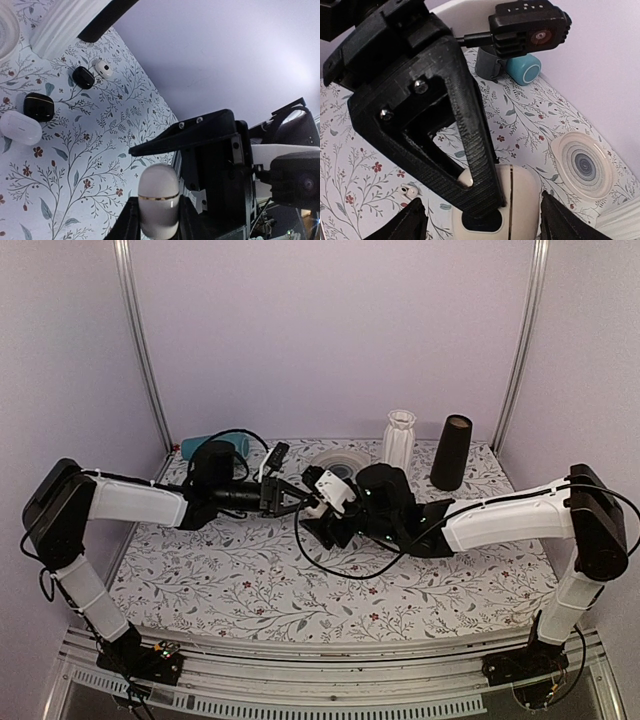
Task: Insert the wireless bluetooth earbuds into the charging case
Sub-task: Pass from the right arm to the left, then open the charging case.
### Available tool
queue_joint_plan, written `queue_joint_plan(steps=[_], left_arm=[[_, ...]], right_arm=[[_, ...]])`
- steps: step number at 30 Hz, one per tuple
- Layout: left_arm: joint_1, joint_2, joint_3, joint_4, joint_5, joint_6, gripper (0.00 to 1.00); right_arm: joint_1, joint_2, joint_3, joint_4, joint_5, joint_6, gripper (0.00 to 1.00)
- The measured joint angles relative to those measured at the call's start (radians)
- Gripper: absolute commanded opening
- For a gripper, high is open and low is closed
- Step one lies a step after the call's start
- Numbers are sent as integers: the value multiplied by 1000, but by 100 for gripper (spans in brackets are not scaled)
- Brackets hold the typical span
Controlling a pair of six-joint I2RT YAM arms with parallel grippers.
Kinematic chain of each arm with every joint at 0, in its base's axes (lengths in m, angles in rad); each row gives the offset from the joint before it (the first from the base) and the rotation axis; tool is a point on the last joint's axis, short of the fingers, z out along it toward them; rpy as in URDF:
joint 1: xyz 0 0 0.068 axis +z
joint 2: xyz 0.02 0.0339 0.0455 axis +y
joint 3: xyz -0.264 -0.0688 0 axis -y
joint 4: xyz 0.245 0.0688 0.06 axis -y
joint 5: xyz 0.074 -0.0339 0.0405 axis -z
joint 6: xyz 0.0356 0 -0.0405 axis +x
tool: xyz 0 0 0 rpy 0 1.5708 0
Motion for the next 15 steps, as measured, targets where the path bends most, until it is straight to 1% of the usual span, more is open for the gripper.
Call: queue_joint_plan(steps=[5,11,15], left_arm=[[-1,-53,-8,5,0,74,0],[-1,-148,-34,51,0,150,0],[-2,-187,-60,94,6,175,0]], right_arm=[[-22,-48,-6,-10,-80,60,89],[-57,-179,-25,-8,-205,156,89],[-99,-232,-27,8,-325,245,89]])
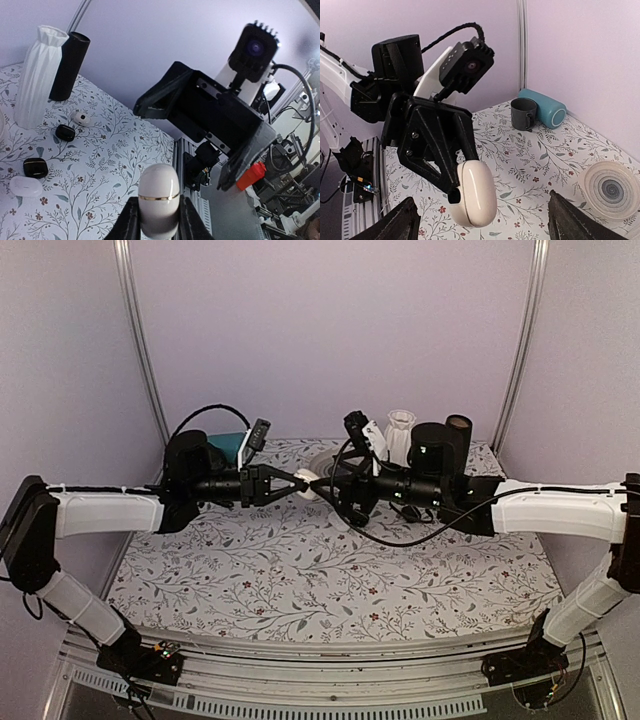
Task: Insert the wireless bluetooth earbuds into the charging case
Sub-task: Open the charging case.
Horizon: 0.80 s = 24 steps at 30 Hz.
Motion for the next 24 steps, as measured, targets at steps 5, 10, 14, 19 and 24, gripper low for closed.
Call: queue_joint_plan(steps=[5,10,14,19,24], left_arm=[[-3,-36,-23,54,18,14,0],[-5,-68,-27,93,27,15,0],[-11,-80,-27,110,38,18,0],[-26,-83,-28,114,55,23,0],[-33,-90,-29,117,71,30,0]], right_arm=[[-36,-9,0,5,-92,91,88],[-38,-9,3,4,-151,129,88],[-42,-9,13,-1,-182,158,87],[-60,-9,43,-5,-197,195,87],[-85,-9,60,-14,-201,225,87]])
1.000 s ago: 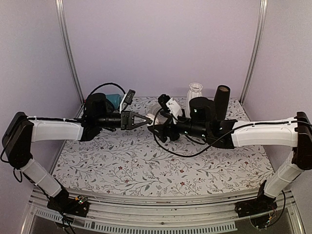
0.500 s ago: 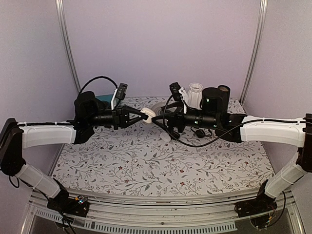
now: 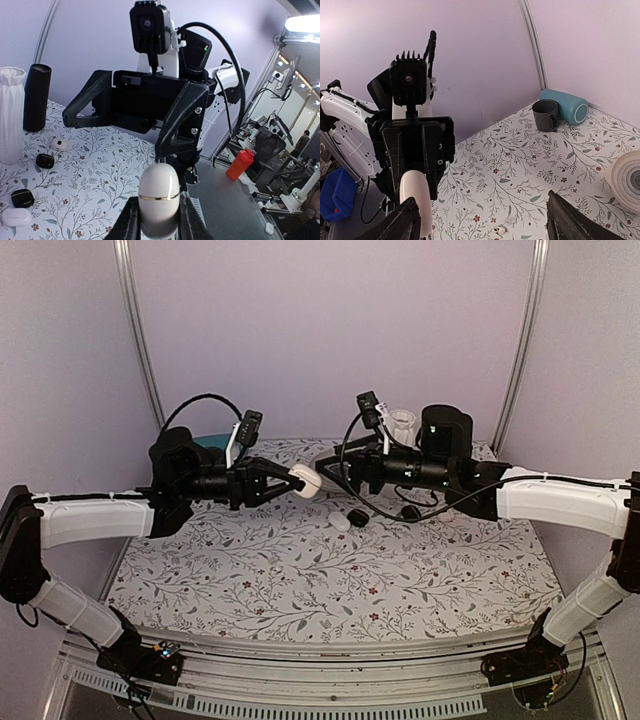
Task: Insert the wireless bluetooth earbuds into the charging case
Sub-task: Open the charging case.
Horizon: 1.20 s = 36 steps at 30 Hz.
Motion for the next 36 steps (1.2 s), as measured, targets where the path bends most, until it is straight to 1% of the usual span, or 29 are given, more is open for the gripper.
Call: queue_joint_plan(steps=[19,26,36], left_arm=[[-2,-11,-2,-2,-33,11,0],[-2,-9,-2,-2,-32,11,0],[-2,-9,-2,-3,-23,11,0]], right_arm=[[0,-19,-3,-19,-86,1,88],[23,3,-3,-24,-87,-3,88],[18,32,17,-51,-63,-5,88]])
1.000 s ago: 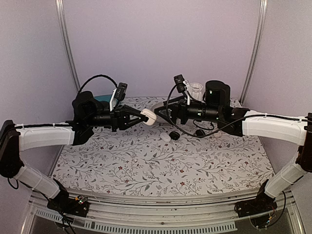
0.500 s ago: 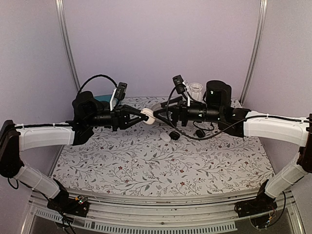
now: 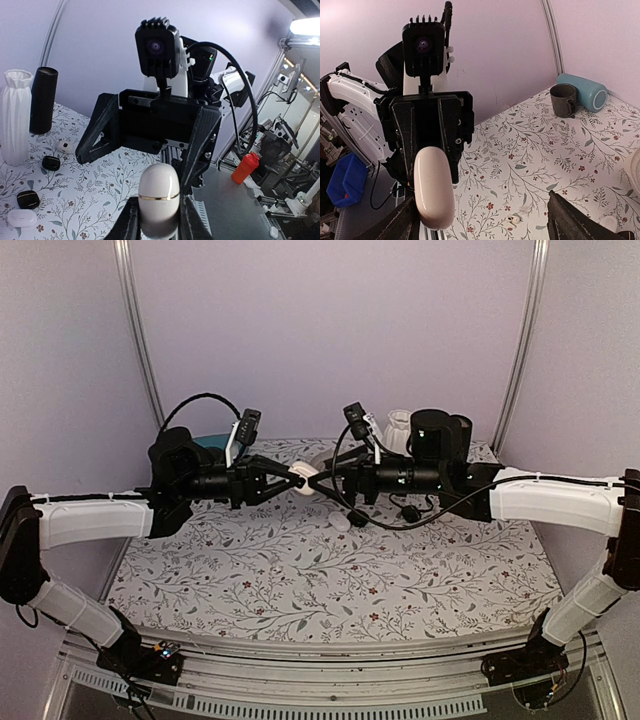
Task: Insert the wireless bluetooth earbuds into the charging case
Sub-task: Open the charging case.
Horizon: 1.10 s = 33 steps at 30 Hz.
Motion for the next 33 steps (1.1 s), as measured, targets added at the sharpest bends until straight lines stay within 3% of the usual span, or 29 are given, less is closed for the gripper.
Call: queue_joint_plan(steps=[33], left_arm=[[0,0,-5,-5,50,1,0]], right_arm=[[-49,-21,5,-43,60,27,88]])
